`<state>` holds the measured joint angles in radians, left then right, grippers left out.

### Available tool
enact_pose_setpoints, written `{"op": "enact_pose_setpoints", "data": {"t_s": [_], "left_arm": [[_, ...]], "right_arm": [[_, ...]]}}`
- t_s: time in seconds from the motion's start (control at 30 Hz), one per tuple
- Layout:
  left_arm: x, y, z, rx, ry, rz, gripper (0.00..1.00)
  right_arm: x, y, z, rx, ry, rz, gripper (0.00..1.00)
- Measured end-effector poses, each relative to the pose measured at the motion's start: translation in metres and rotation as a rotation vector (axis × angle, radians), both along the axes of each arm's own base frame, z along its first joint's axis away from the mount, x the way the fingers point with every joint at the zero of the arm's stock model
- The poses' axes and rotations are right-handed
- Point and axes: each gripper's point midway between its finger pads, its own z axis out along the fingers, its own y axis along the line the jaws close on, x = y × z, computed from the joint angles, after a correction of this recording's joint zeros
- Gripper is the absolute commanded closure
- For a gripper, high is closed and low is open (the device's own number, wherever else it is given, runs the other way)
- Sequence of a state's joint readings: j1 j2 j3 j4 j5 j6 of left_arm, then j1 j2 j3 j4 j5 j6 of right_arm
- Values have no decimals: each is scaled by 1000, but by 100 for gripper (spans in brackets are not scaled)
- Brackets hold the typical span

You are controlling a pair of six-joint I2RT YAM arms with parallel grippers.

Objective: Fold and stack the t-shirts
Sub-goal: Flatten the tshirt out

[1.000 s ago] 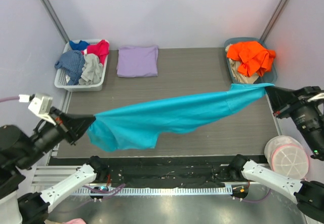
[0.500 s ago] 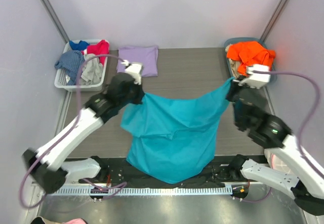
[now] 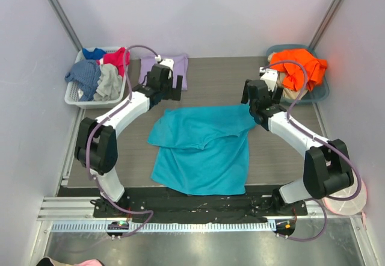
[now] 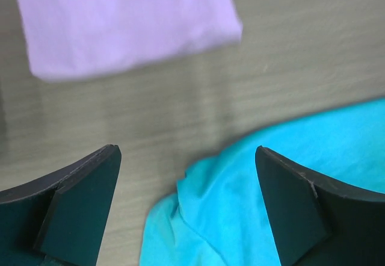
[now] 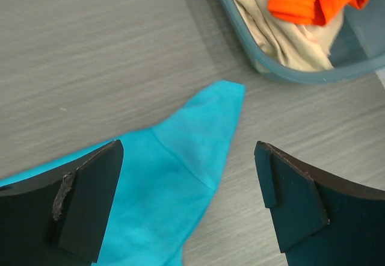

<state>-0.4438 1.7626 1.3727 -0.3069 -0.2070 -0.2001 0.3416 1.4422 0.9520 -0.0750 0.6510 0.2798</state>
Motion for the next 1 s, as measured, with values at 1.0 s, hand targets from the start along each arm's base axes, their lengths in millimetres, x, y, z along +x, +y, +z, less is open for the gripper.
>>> {"op": "enact_pose_setpoints", "data": {"t_s": [1.0], "left_arm": [[-234, 8, -28, -374, 125, 27, 0]], "right_arm": [[-99, 48, -14, 274, 200, 225, 0]]}}
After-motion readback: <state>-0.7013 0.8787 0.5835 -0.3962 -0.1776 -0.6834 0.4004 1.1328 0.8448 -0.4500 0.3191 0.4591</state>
